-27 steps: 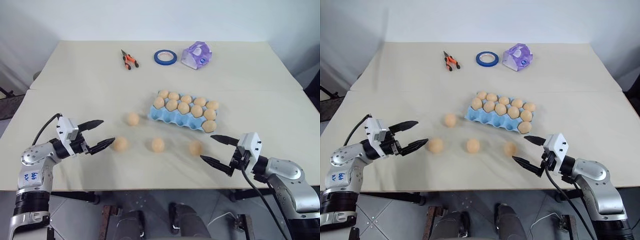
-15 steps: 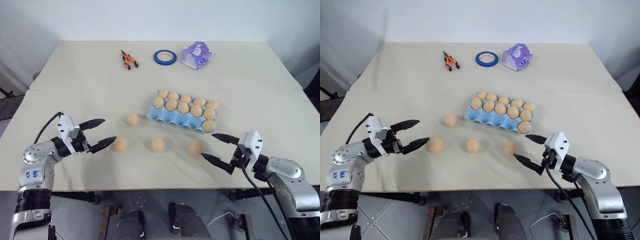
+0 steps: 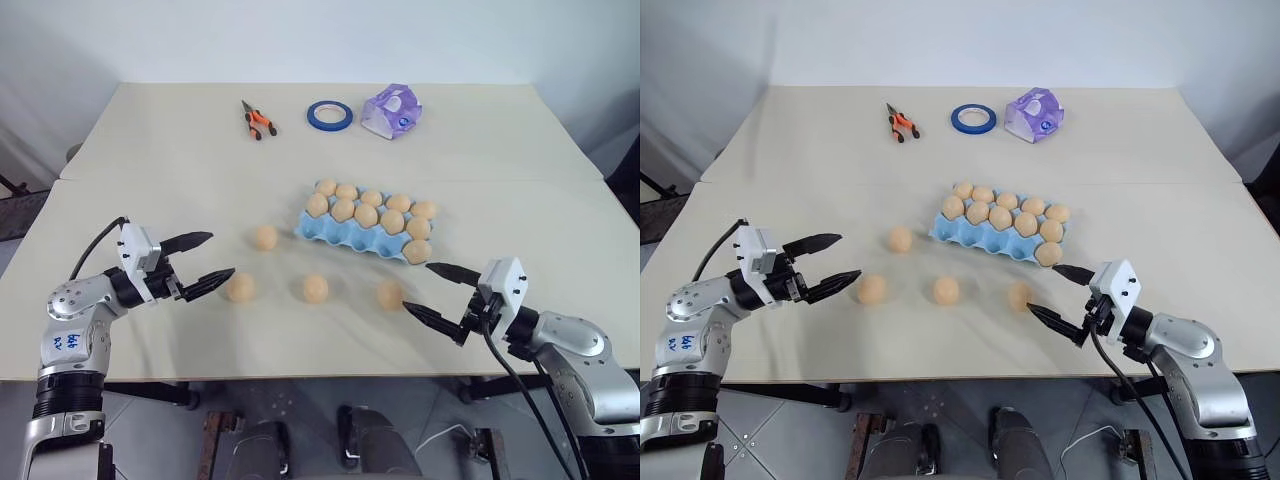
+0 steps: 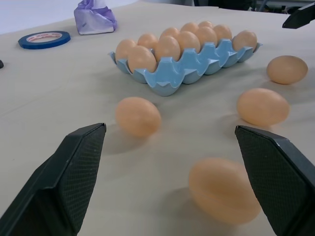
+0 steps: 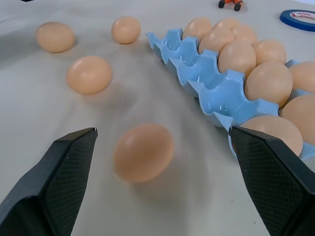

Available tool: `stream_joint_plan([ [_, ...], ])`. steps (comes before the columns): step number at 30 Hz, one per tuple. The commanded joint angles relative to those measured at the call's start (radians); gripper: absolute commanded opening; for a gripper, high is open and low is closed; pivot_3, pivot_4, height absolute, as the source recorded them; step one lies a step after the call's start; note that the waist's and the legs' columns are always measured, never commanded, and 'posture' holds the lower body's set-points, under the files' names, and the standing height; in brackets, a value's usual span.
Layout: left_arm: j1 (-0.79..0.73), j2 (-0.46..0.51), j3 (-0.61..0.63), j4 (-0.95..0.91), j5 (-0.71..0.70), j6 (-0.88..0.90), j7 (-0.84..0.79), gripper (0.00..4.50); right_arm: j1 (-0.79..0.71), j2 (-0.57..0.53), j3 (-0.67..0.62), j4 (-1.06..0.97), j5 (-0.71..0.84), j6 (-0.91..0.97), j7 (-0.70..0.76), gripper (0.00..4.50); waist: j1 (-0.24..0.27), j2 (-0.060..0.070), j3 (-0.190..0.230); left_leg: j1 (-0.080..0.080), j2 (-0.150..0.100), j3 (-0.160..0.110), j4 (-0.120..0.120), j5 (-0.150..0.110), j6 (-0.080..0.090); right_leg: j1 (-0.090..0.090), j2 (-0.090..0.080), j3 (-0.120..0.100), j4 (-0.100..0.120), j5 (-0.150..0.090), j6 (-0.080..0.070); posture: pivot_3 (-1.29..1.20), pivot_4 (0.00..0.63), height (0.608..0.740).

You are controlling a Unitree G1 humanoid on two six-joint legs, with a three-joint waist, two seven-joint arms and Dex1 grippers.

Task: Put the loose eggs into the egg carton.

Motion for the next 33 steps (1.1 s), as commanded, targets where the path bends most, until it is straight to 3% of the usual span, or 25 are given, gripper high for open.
stream_joint_plan([
  [1, -0.025, 0.004, 0.0, 0.016, 0.002, -0.02, -0.007, 4.48, -0.002, -0.002, -0.027, -0.036, 0.011, -0.011, -0.01, 4.5, 0.001, 0.0, 0.0, 0.0, 0.0, 0.0, 0.001, 0.0, 0.0, 0.0, 0.0, 0.0, 0.001, 0.0, 0.0, 0.0, 0.15, 0.74],
  [8, -0.141, 0.004, -0.025, 0.124, 0.018, -0.044, -0.021, 4.48, -0.053, 0.022, -0.015, -0.008, -0.005, -0.046, -0.027, 4.5, 0.001, 0.0, 0.0, 0.0, 0.0, 0.0, 0.003, 0.001, 0.001, 0.0, 0.0, 0.0, 0.002, 0.001, 0.0, 0.0, 0.15, 0.74],
  [18, -0.167, 0.013, -0.025, 0.118, 0.012, -0.036, -0.035, 4.48, -0.074, 0.045, -0.002, -0.001, -0.004, -0.035, -0.048, 4.5, 0.0, 0.0, 0.0, 0.0, 0.001, 0.001, 0.002, 0.0, 0.0, 0.0, 0.001, 0.001, 0.001, 0.001, 0.0, 0.0, 0.15, 0.74],
  [22, -0.128, 0.018, -0.012, 0.088, 0.003, -0.036, -0.034, 4.48, -0.036, 0.035, -0.015, -0.047, 0.01, -0.003, -0.058, 4.5, 0.001, 0.0, 0.0, 0.0, 0.0, 0.001, 0.003, 0.0, 0.001, 0.0, 0.001, 0.001, 0.002, 0.001, 0.0, 0.0, 0.15, 0.74],
  [29, -0.054, 0.03, -0.031, 0.042, 0.003, -0.007, -0.067, 4.48, 0.161, -0.039, -0.076, -0.263, 0.085, 0.161, -0.082, 4.5, 0.002, -0.001, 0.0, -0.001, 0.001, 0.001, 0.001, 0.0, 0.0, -0.001, 0.001, 0.001, 0.001, 0.001, -0.001, 0.0, 0.15, 0.74],
  [33, -0.04, 0.022, -0.067, 0.014, 0.01, -0.022, -0.119, 4.48, 0.171, -0.001, -0.054, -0.313, 0.073, 0.22, -0.182, 4.5, 0.0, -0.002, -0.001, 0.0, 0.001, 0.001, 0.002, 0.0, 0.0, 0.0, 0.0, 0.001, 0.001, 0.002, -0.001, 0.0, 0.15, 0.74],
])
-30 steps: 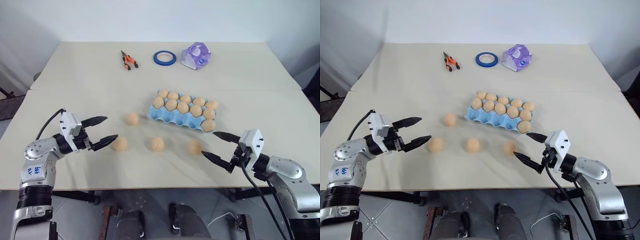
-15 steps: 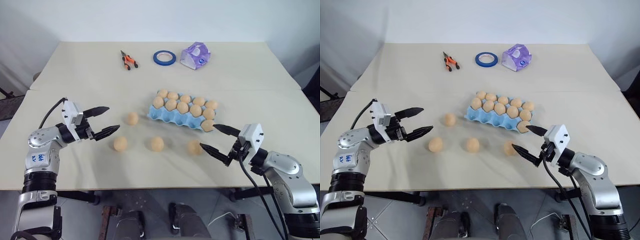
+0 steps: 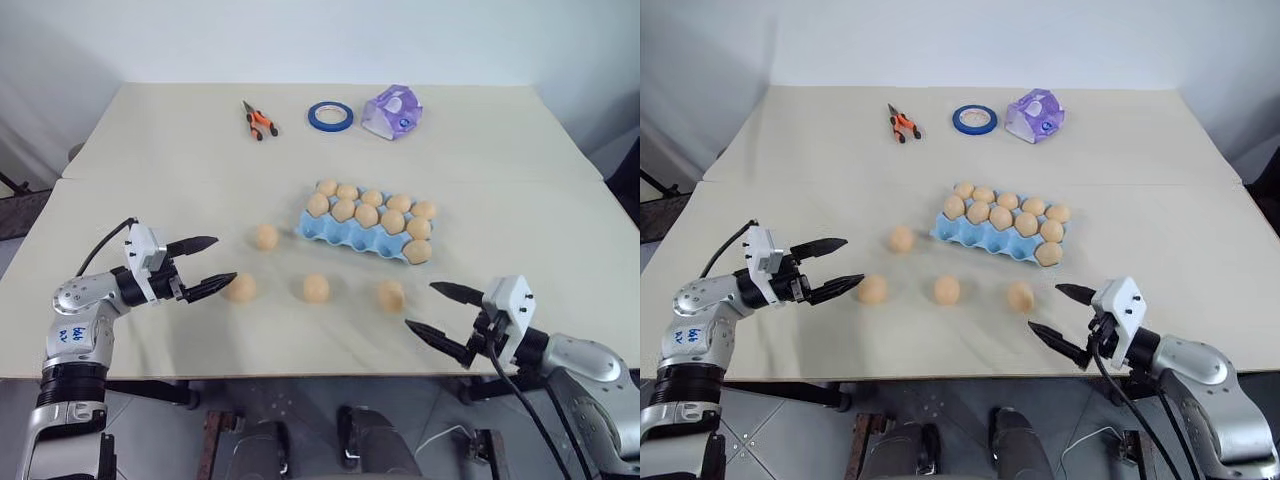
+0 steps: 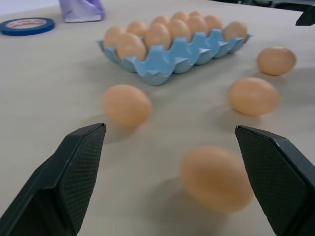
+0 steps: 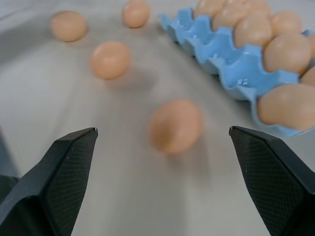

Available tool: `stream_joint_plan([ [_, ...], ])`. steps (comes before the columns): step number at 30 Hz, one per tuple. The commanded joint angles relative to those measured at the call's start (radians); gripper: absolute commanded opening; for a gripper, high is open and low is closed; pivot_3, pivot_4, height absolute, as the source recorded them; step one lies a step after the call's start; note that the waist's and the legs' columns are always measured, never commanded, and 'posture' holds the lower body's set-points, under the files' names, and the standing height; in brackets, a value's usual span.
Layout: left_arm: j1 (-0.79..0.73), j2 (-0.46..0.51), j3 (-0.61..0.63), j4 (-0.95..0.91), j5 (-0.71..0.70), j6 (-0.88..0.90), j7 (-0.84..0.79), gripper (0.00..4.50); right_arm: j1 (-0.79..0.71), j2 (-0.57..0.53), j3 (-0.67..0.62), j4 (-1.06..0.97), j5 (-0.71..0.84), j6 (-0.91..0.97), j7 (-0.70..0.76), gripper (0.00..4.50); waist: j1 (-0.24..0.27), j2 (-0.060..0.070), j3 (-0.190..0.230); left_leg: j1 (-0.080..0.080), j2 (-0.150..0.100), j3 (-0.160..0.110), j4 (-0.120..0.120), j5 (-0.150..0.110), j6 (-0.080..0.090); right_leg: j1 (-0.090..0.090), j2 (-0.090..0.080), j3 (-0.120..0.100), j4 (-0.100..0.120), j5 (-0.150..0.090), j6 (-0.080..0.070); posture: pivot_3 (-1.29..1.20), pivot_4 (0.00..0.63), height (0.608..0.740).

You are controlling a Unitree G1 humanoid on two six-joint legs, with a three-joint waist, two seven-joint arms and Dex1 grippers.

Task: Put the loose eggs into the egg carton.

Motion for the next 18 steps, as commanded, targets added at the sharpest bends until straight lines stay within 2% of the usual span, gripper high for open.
stream_joint_plan([
  [1, 0.011, 0.008, -0.034, -0.066, -0.002, -0.019, -0.06, 4.48, -0.014, 0.039, 0.005, -0.071, 0.002, 0.06, -0.11, 4.5, -0.002, -0.001, -0.001, 0.0, 0.0, 0.001, 0.0, -0.001, -0.001, 0.0, 0.0, 0.001, 0.0, 0.001, 0.0, 0.0, 0.15, 0.74],
  [8, 0.044, -0.002, -0.073, -0.14, -0.031, -0.009, -0.143, 4.48, -0.094, 0.11, 0.104, -0.076, -0.048, 0.13, -0.24, 4.5, -0.002, -0.001, -0.001, 0.0, 0.0, 0.002, -0.001, -0.001, -0.002, -0.001, 0.0, 0.001, -0.001, 0.001, -0.002, 0.0, 0.15, 0.74],
  [18, 0.07, -0.023, -0.069, -0.175, -0.046, -0.016, -0.155, 4.48, -0.213, 0.148, 0.262, 0.067, -0.178, 0.118, -0.268, 4.5, -0.002, -0.001, -0.001, -0.001, 0.001, 0.001, -0.002, 0.001, 0.001, -0.001, 0.0, 0.0, -0.006, 0.001, -0.002, 0.0, 0.15, 0.74],
])
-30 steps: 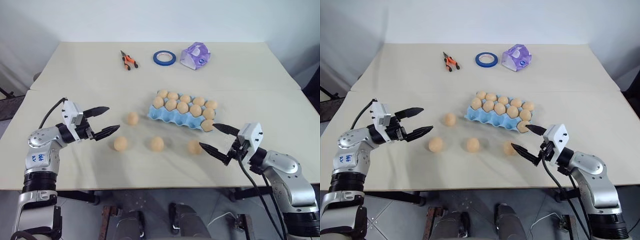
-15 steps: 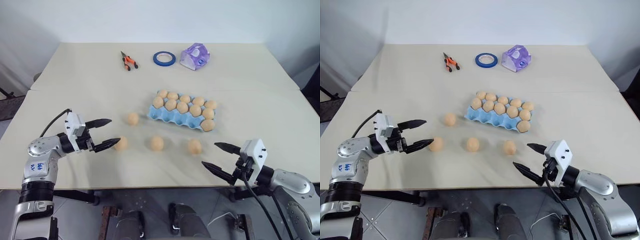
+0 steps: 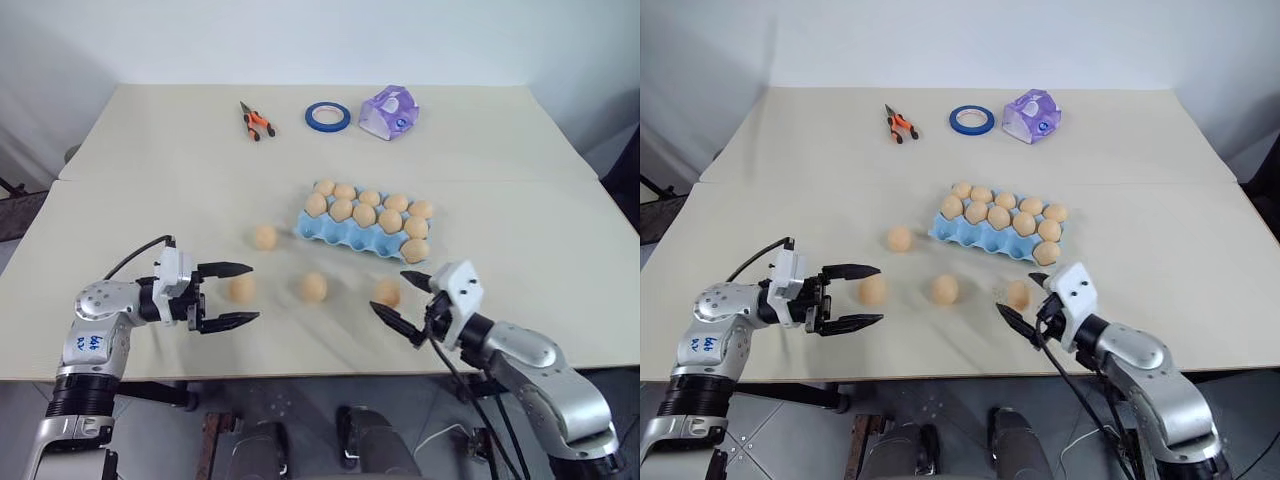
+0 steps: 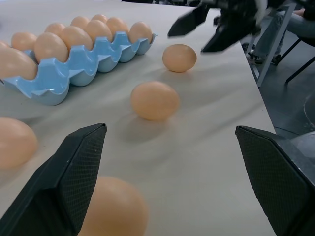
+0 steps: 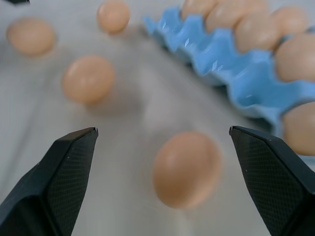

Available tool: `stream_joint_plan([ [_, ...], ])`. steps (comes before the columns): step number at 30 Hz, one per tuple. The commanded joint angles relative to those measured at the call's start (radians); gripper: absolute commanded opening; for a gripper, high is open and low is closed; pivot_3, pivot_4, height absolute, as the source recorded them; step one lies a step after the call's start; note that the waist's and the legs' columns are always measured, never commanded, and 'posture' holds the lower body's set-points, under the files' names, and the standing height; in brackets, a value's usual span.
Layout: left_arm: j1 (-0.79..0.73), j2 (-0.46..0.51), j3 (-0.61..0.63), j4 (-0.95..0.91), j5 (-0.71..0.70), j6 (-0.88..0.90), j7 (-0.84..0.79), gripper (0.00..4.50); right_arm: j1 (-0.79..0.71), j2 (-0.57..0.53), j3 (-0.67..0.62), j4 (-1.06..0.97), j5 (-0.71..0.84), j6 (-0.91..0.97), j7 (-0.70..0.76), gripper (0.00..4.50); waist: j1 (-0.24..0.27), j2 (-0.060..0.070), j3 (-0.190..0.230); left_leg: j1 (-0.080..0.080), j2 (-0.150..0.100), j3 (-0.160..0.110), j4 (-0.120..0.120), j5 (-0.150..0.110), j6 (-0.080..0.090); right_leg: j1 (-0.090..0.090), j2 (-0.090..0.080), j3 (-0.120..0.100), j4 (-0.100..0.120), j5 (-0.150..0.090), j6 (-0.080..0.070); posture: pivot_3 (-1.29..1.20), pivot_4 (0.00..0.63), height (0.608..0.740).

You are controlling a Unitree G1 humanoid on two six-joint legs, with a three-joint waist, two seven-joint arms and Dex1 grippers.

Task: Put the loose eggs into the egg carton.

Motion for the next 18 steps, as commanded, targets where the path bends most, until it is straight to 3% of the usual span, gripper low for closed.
stream_joint_plan([
  [1, 0.003, -0.007, 0.014, -0.041, -0.019, -0.01, 0.014, 4.48, -0.038, 0.022, 0.018, 0.052, -0.041, -0.026, -0.011, 4.5, 0.0, 0.0, 0.0, 0.0, 0.0, 0.0, 0.0, 0.0, 0.0, 0.0, 0.0, 0.0, 0.0, 0.0, 0.0, 0.0, 0.15, 0.74],
  [5, 0.012, -0.009, 0.023, -0.059, -0.022, -0.002, 0.039, 4.48, -0.069, 0.043, 0.023, 0.107, -0.073, -0.044, -0.017, 4.5, 0.0, 0.0, 0.0, -0.001, 0.0, 0.0, 0.0, 0.0, 0.001, 0.0, 0.0, 0.0, -0.002, 0.0, 0.001, 0.0, 0.15, 0.74],
  [9, 0.023, -0.006, 0.028, -0.069, -0.024, -0.006, 0.052, 4.5, -0.076, 0.043, 0.024, 0.119, -0.093, -0.047, -0.011, 3.63, -0.001, 0.0, 0.0, -0.001, 0.0, 0.0, 0.0, -0.001, 0.001, 0.0, 0.0, 0.0, -0.002, 0.0, 0.001, 0.0, 0.15, 0.74],
  [14, 0.035, -0.006, 0.032, -0.085, -0.029, -0.004, 0.068, 4.5, -0.064, 0.03, 0.007, 0.1, -0.093, -0.06, 0.015, 1.85, -0.001, 0.0, 0.0, -0.001, 0.0, 0.0, 0.0, -0.001, 0.001, 0.0, 0.0, 0.0, -0.002, 0.0, 0.001, 0.0, 0.15, 0.74],
  [18, 0.04, -0.007, 0.031, -0.096, -0.032, 0.002, 0.081, 4.5, -0.1, 0.037, -0.042, 0.058, -0.043, -0.053, 0.029, 1.61, -0.001, 0.0, 0.0, -0.001, 0.0, 0.0, 0.0, -0.001, 0.001, 0.0, 0.0, 0.0, -0.002, 0.0, 0.001, 0.0, 0.15, 0.74],
])
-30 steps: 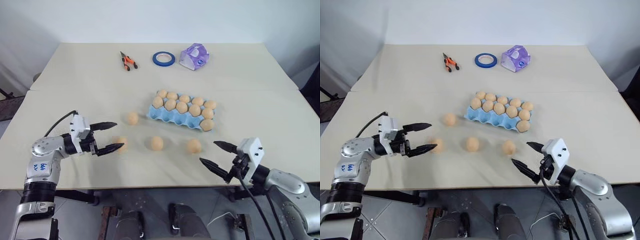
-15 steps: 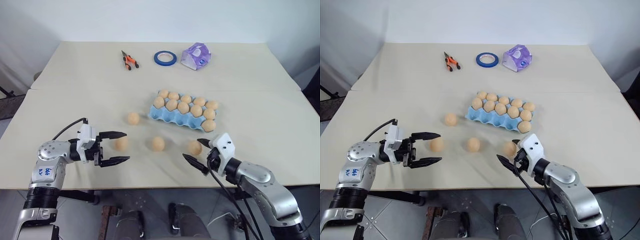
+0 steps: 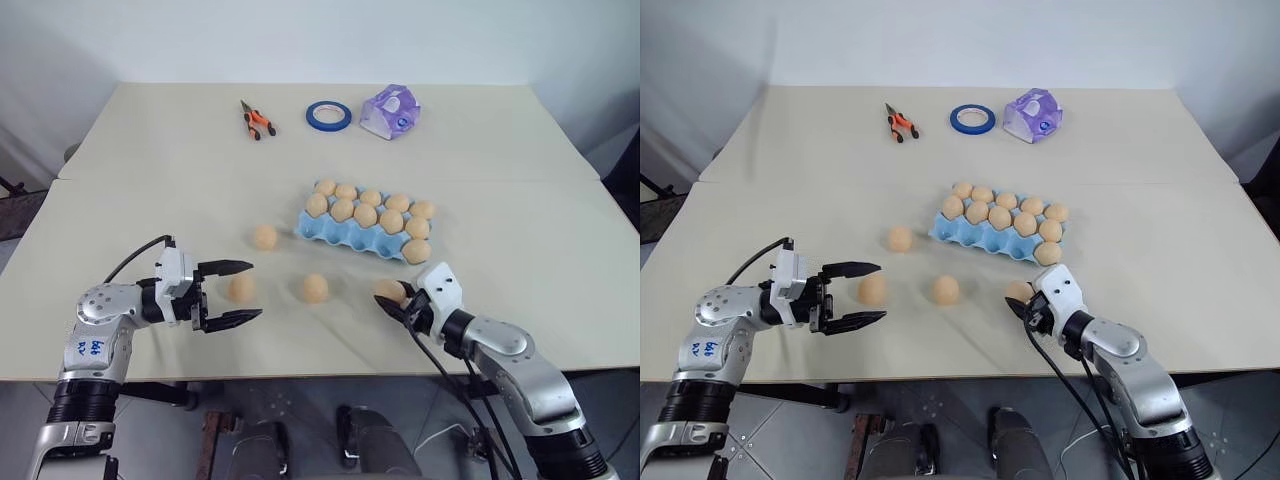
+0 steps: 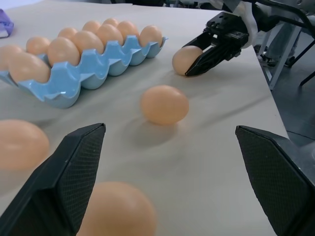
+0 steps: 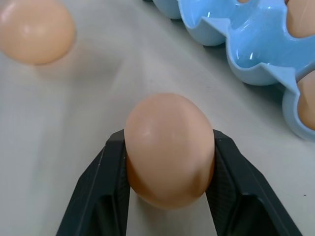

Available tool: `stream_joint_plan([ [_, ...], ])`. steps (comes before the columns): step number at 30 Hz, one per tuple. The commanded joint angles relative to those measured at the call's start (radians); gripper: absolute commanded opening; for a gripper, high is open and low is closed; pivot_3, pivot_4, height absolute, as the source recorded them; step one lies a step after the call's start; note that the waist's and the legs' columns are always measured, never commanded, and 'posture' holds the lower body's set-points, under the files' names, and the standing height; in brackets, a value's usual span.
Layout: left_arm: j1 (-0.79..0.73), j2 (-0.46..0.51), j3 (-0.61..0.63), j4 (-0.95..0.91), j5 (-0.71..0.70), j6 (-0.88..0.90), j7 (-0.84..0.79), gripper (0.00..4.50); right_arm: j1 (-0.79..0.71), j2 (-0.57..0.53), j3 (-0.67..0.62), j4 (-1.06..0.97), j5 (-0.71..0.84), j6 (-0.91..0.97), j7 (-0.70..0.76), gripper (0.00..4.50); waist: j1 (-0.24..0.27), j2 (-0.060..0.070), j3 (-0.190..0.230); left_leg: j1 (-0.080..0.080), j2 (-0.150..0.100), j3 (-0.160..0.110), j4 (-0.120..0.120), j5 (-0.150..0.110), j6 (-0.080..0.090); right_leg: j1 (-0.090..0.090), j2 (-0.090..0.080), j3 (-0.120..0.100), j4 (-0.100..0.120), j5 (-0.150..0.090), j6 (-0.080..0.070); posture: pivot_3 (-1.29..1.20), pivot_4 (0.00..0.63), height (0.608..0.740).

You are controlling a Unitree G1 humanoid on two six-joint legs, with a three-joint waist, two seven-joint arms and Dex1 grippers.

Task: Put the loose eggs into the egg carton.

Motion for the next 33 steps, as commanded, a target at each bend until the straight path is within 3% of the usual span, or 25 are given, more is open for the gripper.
stream_joint_plan([
  [1, 0.009, 0.0, 0.025, -0.04, -0.027, 0.001, 0.012, 4.5, -0.05, 0.005, -0.066, -0.075, 0.064, -0.003, 0.016, 1.61, -0.002, 0.0, 0.0, 0.0, 0.0, 0.0, 0.0, 0.0, 0.0, 0.0, 0.0, 0.0, 0.0, 0.0, 0.0, 0.0, 0.15, 0.74],
  [6, 0.001, -0.014, 0.014, -0.044, -0.025, 0.0, 0.032, 4.5, -0.221, 0.021, -0.104, -0.018, 0.126, 0.087, -0.009, 1.6, -0.004, 0.0, 0.0, 0.0, 0.0, 0.0, 0.0, 0.0, 0.0, 0.0, 0.0, 0.0, 0.0, 0.0, 0.0, 0.0, 0.15, 0.74],
  [15, -0.016, -0.039, 0.006, -0.056, -0.018, 0.001, 0.065, 4.5, -0.45, 0.04, -0.029, 0.334, -0.001, 0.018, 0.008, 1.6, -0.001, 0.0, 0.0, -0.002, 0.0, 0.0, -0.001, 0.0, 0.0, -0.002, 0.0, -0.001, -0.001, 0.0, 0.0, 0.0, 0.15, 0.74],
  [23, -0.008, -0.032, 0.028, -0.065, -0.027, 0.004, 0.092, 4.5, -0.426, 0.0, -0.031, 0.306, -0.004, 0.03, 0.074, 4.43, -0.003, 0.0, 0.0, -0.002, 0.0, 0.001, 0.0, -0.002, 0.001, -0.001, 0.0, -0.001, -0.001, 0.001, 0.001, 0.0, 0.15, 0.74],
  [33, -0.031, -0.041, 0.017, -0.037, -0.021, -0.002, 0.093, 4.5, -0.428, -0.027, -0.059, 0.21, 0.045, 0.078, 0.124, 4.47, -0.005, 0.0, 0.0, -0.001, 0.001, 0.0, -0.001, -0.001, 0.001, -0.001, 0.0, -0.001, -0.001, 0.001, 0.001, 0.0, 0.15, 0.74],
])
